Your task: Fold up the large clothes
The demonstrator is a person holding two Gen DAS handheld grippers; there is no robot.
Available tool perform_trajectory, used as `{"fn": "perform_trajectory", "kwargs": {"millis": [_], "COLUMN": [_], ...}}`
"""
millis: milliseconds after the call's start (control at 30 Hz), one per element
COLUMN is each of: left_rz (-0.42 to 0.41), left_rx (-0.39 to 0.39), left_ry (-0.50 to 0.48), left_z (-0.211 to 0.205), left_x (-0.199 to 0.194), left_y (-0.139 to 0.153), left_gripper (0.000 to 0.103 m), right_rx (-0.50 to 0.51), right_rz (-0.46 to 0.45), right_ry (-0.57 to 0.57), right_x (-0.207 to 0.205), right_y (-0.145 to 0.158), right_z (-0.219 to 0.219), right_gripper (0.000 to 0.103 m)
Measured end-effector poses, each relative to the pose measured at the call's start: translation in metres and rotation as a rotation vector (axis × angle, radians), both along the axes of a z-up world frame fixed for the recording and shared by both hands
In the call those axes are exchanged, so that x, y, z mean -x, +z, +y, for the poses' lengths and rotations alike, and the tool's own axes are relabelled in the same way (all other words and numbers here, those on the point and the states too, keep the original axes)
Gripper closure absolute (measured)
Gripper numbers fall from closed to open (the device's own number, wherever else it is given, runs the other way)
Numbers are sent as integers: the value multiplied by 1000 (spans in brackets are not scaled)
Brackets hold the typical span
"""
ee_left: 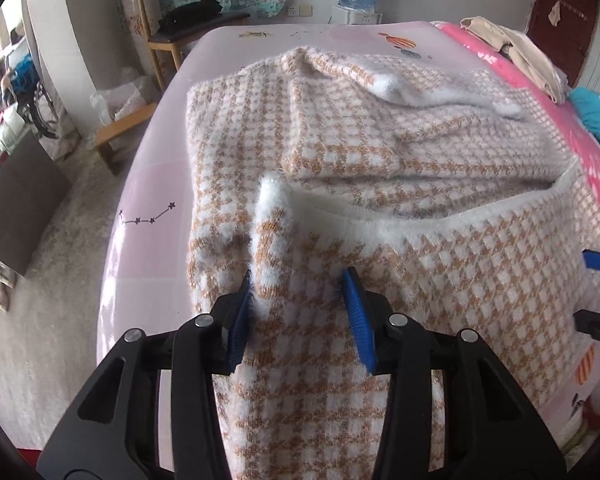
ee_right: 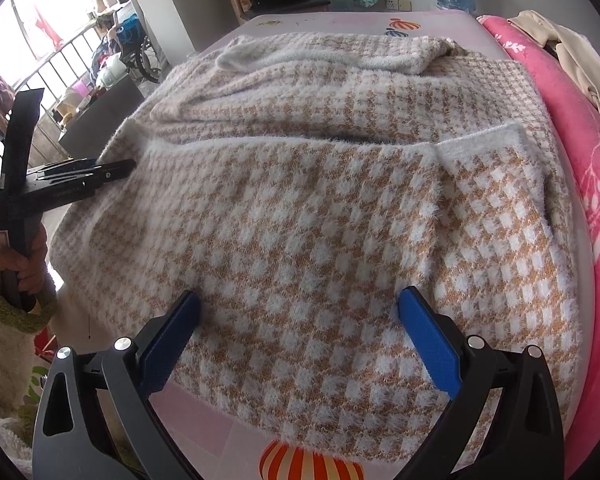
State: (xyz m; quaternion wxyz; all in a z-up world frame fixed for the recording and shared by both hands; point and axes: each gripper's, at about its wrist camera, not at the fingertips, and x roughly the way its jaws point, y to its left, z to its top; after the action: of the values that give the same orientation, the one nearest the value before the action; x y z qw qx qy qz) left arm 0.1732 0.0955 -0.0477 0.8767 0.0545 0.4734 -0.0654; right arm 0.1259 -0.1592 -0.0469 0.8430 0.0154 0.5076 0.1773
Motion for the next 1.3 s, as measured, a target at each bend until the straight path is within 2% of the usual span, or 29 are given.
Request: {"fn": "perform_trajectory", "kwargs": {"millis": [100, 167, 267, 333, 400, 433, 500, 700, 800, 967, 1133, 1300], "left_rz": [-27, -35, -47, -53, -56, -55, -54, -56, -55, -56, -57, -59], "left_rx": [-74, -101, -138, -154, -156, -153, -148, -147, -140, -136, -136, -140], "left_ry": [2, 7, 13, 15, 18, 19, 22, 23, 22, 23, 23, 26], "left_z": [-10, -14, -19, -21, -20, -20, -20, -20, -19, -19, -18, -19], "left_x": [3, 4, 4, 5, 6, 5, 5, 5, 5, 5, 5, 5], "left_y": [1, 1, 2, 2, 3, 3, 3, 3, 3, 3, 3, 3], "left_gripper": [61, 61, 61, 62, 62, 62, 62, 62, 62, 62, 62, 62], "right_rx": [-76, -129, -135, -123, -114, -108, -100, -125, -195, -218, -123, -96], "right_rz": [6, -25, -88, -114, -118, -113, -93, -26, 28, 94, 122, 108], "right_ry": [-7, -13, -43, -68, -94, -112, -144, -192, -184, -119, -47, -75], "right_x": [3, 7, 8, 2, -9, -15, -28, -64, -74, -68, -55, -65], "right_y": [8, 19, 37, 44, 46, 45, 41, 20, 9, 5, 6, 0], "right_z": [-13, -26, -48, -64, -80, -87, -101, -130, -137, -130, -113, -109], "right_gripper": [6, 6, 6, 10, 20, 23, 35, 45, 45, 45, 45, 58]}}
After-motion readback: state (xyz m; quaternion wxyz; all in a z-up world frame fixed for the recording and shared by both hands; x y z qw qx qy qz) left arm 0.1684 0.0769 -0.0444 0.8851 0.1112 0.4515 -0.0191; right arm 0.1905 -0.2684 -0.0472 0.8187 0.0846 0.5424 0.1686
